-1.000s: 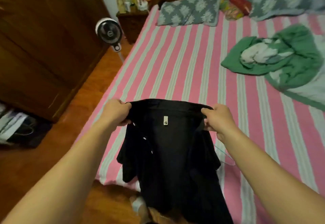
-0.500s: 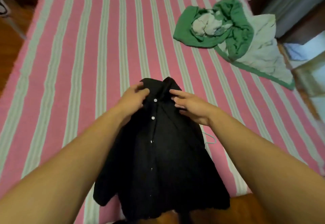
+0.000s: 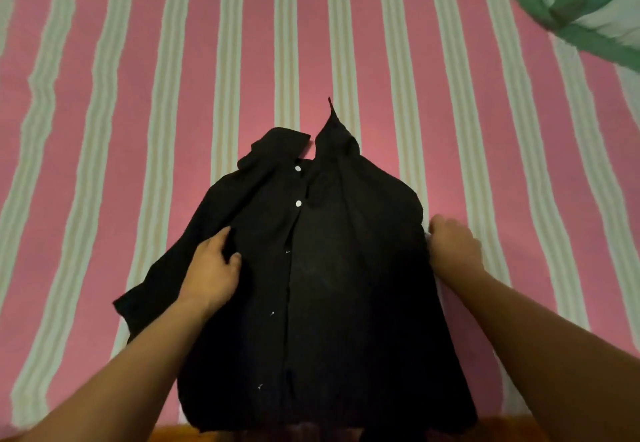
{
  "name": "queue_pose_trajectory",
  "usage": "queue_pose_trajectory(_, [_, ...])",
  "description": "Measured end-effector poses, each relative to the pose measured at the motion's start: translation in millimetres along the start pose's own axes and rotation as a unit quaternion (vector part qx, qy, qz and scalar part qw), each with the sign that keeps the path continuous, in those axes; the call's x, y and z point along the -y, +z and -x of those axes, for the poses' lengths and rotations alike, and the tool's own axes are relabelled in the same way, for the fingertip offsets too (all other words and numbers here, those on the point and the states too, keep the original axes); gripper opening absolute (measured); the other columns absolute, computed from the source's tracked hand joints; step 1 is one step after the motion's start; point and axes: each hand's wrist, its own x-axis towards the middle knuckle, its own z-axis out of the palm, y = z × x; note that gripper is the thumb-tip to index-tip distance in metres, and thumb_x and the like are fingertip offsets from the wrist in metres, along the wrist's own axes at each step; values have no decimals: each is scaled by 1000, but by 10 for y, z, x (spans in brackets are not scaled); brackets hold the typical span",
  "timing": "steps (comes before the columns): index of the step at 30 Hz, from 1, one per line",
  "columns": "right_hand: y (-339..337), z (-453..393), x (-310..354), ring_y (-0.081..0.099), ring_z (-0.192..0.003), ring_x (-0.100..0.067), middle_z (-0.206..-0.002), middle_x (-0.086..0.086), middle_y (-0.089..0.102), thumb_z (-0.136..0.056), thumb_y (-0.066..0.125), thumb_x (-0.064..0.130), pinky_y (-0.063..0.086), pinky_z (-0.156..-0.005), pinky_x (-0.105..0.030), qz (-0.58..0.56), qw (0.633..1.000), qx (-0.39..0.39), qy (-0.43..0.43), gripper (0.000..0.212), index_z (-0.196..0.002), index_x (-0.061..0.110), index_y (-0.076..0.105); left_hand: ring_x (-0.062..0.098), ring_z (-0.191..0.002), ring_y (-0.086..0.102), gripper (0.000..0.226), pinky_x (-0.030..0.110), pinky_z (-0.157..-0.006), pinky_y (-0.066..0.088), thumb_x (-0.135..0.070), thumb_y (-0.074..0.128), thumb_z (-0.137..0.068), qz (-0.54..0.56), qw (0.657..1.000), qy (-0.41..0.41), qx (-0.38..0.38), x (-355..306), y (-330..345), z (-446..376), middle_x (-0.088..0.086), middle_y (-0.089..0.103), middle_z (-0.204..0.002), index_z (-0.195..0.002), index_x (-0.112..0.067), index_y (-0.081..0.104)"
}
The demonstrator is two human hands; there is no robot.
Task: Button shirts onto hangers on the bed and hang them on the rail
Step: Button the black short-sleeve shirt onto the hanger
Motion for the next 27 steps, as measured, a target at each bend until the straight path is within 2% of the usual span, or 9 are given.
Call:
queue_pose_trajectory(2, [-97,-50,-180,47,-69,-20,-92,-7,51,-100,54,13,41,-66,-34,7,999,-10,-35,8,-94,13,50,31,-141,44,65,46,-120,34,-23,59,-100,-1,1000,-20,4,-23,34,-85,12,37,-158,-159,-24,31])
queue_pose_trajectory(4, [-343,-167,-370,44,-64,-27,-86,-10,55,-100,50,9,35,-62,-33,-1,999,-50,-13,9,-92,11,53,32,-140,45,68,49,-117,37,-26,59,-100,-3,999,-36,15,-60,27,-151,12,35,-159,-160,-27,27])
queue_pose_trajectory(7, [-824,-354,-507,46,-66,-31,-81,-19,62,-99,50,4,34,-63,-34,-40,990,-136,0,12,-100,4,62,34,-139,46,72,50,-116,38,-29,60,-99,-14,999,-33,32,-179,-21,-212,13,33,-160,-160,-28,24])
queue_pose_trajectory(11, [-1311,-596,-255,52,-72,-35,-76,-14,52,-99,47,0,28,-63,-34,-92,979,-183,-11,16,-103,2,62,33,-141,44,73,48,-118,37,-27,61,-98,-33,998,-17,47,-307,-68,-244,12,31,-162,-161,-26,23])
queue_pose_trajectory(16, [-1662,-833,127,59,-93,-42,-109,-27,64,-96,46,0,32,-69,-33,-208,950,-226,57,28,-118,2,63,34,-123,59,75,49,-107,48,-31,61,-94,-58,995,-27,73,-189,-178,-342,12,35,-158,-160,-29,24])
queue_pose_trajectory(19, [-1544,-762,283,63,-87,-41,-97,-21,65,-96,44,3,48,-66,-40,-287,930,-219,72,22,-104,6,64,37,-127,55,68,51,-108,46,-25,58,-97,-83,996,-27,-11,-96,-231,-308,15,35,-157,-158,-26,29])
queue_pose_trajectory(23, [-767,-126,422,65,-62,-30,-89,-11,61,-104,36,10,53,-52,-34,-501,852,-97,116,23,-99,17,57,45,-134,41,53,57,-109,39,-22,51,-100,-97,987,-68,-107,175,-312,-167,22,39,-150,-151,-18,38])
queue_pose_trajectory(25, [-352,247,459,64,-55,-24,-81,-13,60,-106,35,10,52,-55,-32,-520,843,-50,127,22,-103,14,56,48,-125,48,40,59,-104,41,-29,43,-105,-95,983,-108,-111,427,-346,-101,27,48,-139,-140,-11,47])
queue_pose_trajectory(27, [-29,469,437,62,-56,-24,-75,-15,57,-105,35,8,53,-58,-34,-491,858,-25,150,22,-105,9,57,46,-109,55,42,57,-96,47,-40,32,-106,-139,978,-111,-111,690,-399,4,25,57,-122,-122,-10,56])
